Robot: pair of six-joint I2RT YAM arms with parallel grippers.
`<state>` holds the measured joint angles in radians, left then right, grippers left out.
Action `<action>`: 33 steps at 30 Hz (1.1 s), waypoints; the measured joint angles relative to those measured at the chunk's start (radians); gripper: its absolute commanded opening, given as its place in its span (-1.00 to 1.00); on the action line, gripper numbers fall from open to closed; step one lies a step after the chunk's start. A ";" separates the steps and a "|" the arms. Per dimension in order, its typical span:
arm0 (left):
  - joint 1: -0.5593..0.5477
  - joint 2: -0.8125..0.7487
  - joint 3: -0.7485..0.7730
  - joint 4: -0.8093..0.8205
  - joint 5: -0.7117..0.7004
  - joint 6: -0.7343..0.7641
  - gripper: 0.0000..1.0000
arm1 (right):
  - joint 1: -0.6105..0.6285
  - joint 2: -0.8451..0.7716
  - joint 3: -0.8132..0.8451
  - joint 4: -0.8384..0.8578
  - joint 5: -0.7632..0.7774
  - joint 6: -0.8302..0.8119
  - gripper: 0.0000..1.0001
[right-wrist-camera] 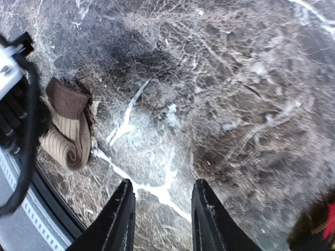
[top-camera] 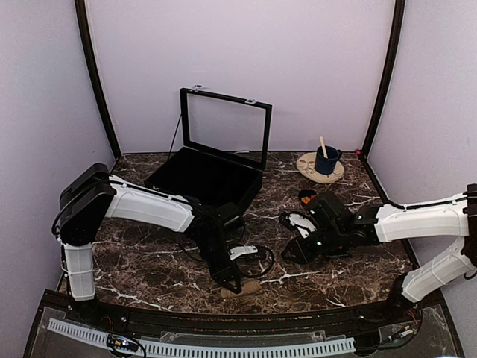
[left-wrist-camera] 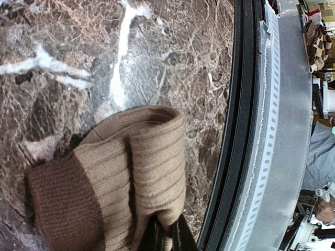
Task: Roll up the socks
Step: Roll the sock at the center of the board.
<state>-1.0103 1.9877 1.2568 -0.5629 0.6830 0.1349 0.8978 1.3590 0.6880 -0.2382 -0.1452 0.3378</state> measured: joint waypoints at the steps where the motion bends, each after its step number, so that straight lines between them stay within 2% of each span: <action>1: 0.002 0.005 0.003 -0.005 0.010 0.000 -1.00 | 0.004 -0.023 -0.008 -0.001 0.010 -0.002 -0.31; 4: 0.008 0.018 0.007 -0.013 0.040 0.000 -1.00 | 0.032 -0.077 -0.019 -0.005 0.040 -0.012 -0.31; 9: 0.026 0.045 0.022 -0.036 0.095 0.000 -1.00 | 0.158 -0.127 -0.019 -0.026 0.115 -0.043 -0.31; 18: 0.070 0.095 0.057 -0.089 0.175 0.011 -1.00 | 0.345 -0.129 -0.001 -0.089 0.249 -0.118 -0.30; 27: 0.111 0.116 0.065 -0.143 0.222 0.040 -1.00 | 0.486 -0.018 0.098 -0.117 0.328 -0.212 -0.29; 33: 0.126 0.129 0.069 -0.163 0.246 0.055 -1.00 | 0.535 0.088 0.158 -0.122 0.354 -0.283 -0.29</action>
<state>-0.8848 2.1170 1.3258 -0.7261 0.9287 0.1898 1.4330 1.4471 0.8459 -0.3607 0.2092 0.0547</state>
